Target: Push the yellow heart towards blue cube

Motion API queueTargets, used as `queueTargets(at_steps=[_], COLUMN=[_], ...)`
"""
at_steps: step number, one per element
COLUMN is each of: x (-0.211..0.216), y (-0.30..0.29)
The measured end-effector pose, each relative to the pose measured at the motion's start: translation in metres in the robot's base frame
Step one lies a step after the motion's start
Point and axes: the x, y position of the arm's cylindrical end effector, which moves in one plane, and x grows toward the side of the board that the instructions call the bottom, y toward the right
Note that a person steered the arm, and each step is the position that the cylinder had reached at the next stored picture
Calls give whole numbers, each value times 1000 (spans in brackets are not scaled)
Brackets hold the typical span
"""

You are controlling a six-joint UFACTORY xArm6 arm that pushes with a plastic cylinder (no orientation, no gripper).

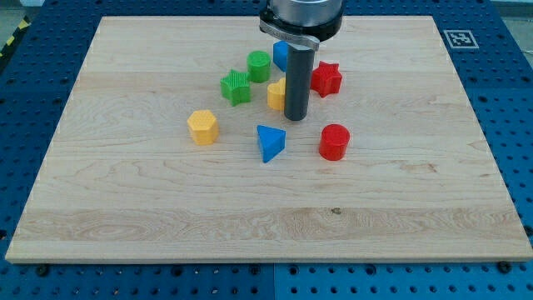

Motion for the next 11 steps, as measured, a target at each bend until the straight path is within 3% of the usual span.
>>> queueTargets(at_steps=[4, 11], x=[-7, -10], y=[-87, -34])
